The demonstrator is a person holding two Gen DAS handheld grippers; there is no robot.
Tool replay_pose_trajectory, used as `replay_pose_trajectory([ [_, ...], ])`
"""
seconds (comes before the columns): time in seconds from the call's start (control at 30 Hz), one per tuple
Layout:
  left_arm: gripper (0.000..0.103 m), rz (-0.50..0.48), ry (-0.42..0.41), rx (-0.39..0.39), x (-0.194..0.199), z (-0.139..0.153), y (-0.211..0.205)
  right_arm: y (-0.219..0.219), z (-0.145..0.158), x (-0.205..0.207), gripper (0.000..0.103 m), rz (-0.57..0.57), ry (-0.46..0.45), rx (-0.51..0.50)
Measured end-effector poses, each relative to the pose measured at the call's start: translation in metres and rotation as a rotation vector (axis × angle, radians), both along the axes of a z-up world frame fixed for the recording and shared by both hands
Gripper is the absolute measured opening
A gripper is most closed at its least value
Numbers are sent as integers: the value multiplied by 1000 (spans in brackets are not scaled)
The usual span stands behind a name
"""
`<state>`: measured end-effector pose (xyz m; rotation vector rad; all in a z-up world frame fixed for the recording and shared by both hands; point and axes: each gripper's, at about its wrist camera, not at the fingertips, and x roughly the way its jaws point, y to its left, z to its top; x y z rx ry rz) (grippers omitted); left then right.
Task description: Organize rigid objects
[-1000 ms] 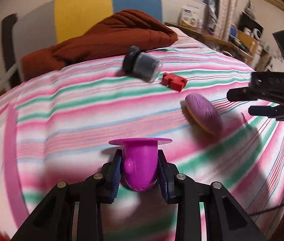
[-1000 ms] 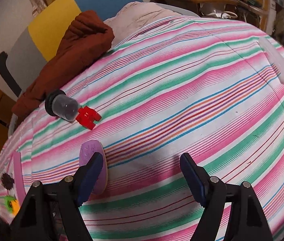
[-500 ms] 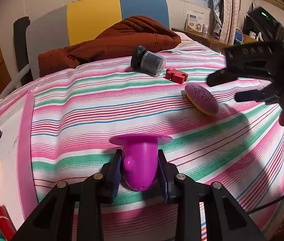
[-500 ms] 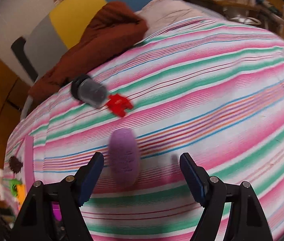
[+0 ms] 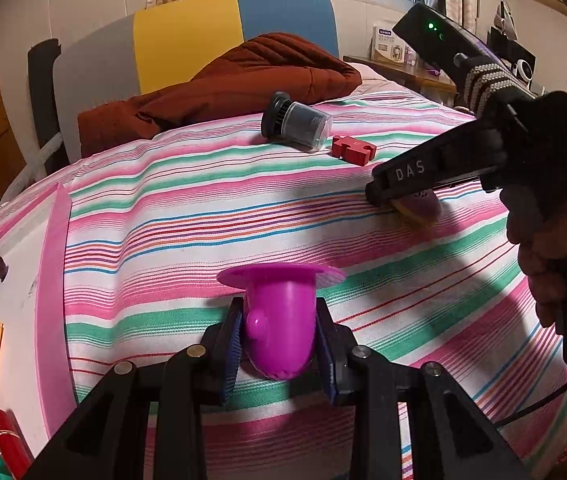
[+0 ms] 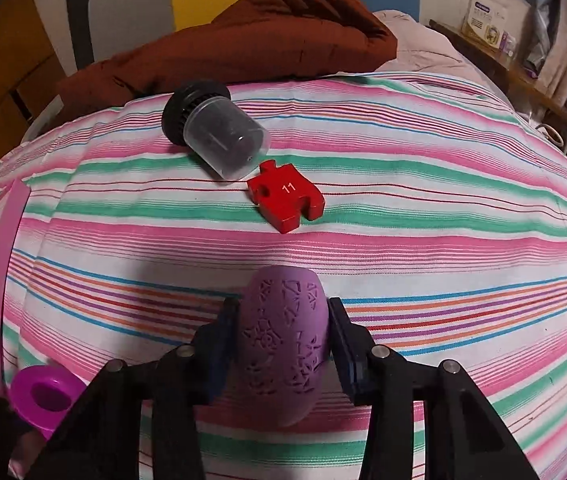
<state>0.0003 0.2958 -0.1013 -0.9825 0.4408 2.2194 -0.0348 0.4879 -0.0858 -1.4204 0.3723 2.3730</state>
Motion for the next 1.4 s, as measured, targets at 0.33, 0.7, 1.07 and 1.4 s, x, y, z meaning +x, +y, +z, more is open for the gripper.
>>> replay_pose_trajectory([
  [0.33,32,1,12,-14,1,0,1,6,-7,4,48,-9,45,-55],
  [0.7,32,2,9,-13,1,1,1,-4,-6,1,48,54,23,43],
  [1.07,31,-9,62,98,16,73,-22,-7,-8,4,47,78,65,85],
  [1.4,31,122,133,126,12,121,-82,-11,-9,7,47,89,102,116],
])
